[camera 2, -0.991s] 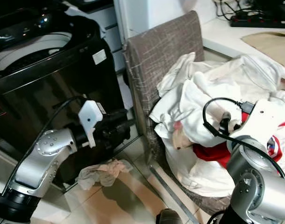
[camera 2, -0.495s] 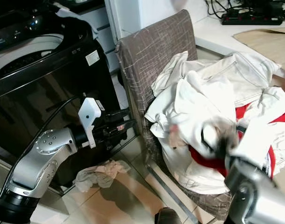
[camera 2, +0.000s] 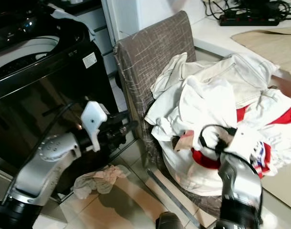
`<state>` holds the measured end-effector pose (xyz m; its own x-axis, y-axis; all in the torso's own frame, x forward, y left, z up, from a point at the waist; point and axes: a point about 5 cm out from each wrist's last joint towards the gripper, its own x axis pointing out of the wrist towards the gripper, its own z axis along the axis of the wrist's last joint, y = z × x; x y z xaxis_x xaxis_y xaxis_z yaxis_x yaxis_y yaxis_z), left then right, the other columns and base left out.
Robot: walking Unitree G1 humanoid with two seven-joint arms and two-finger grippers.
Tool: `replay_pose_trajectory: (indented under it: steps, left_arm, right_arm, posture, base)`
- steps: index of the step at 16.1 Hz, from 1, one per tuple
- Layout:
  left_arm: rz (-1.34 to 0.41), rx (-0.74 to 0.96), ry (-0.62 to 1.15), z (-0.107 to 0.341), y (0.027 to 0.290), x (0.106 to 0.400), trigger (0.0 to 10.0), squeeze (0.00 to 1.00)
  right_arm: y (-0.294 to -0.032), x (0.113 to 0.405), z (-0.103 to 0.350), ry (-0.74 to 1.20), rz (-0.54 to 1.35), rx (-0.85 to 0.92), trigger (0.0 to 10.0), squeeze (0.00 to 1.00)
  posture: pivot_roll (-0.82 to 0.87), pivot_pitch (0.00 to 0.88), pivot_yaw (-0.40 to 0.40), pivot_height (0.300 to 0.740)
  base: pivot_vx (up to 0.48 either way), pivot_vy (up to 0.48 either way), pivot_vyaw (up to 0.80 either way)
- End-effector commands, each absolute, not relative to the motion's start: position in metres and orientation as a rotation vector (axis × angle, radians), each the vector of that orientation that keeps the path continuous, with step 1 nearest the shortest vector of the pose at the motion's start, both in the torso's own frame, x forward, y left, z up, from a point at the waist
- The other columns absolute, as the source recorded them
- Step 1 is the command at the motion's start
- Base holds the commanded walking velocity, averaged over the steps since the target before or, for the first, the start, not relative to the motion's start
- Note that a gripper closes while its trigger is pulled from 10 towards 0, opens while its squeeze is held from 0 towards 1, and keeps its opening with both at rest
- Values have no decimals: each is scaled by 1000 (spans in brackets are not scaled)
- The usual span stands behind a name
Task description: Clothes washing
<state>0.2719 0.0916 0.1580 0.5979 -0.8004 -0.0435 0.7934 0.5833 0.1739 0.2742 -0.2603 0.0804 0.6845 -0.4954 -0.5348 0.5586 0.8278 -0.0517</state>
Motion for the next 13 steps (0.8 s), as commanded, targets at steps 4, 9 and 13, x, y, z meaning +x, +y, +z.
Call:
replay_pose_trajectory:
  steps: [4, 9, 13]
  left_arm:
    - [-888, 201, -71, 163, 98, 276, 10000, 0]
    - [-854, 201, -78, 165, 101, 282, 10000, 0]
    - [-845, 199, -79, 165, 101, 284, 10000, 0]
  right_arm:
    - [-253, 287, 72, 544, -570, 128, 0, 0]
    - [-238, 303, 136, 186, -513, -76, 0, 0]
    - [-217, 306, 203, -194, -434, -224, 0, 0]
  posture:
    - [-186, 66, 89, 740]
    - [-200, 67, 90, 740]
    - [-201, 64, 91, 740]
  base:
    - [0, 0, 0]
    - [0, 0, 0]
    - [0, 0, 0]
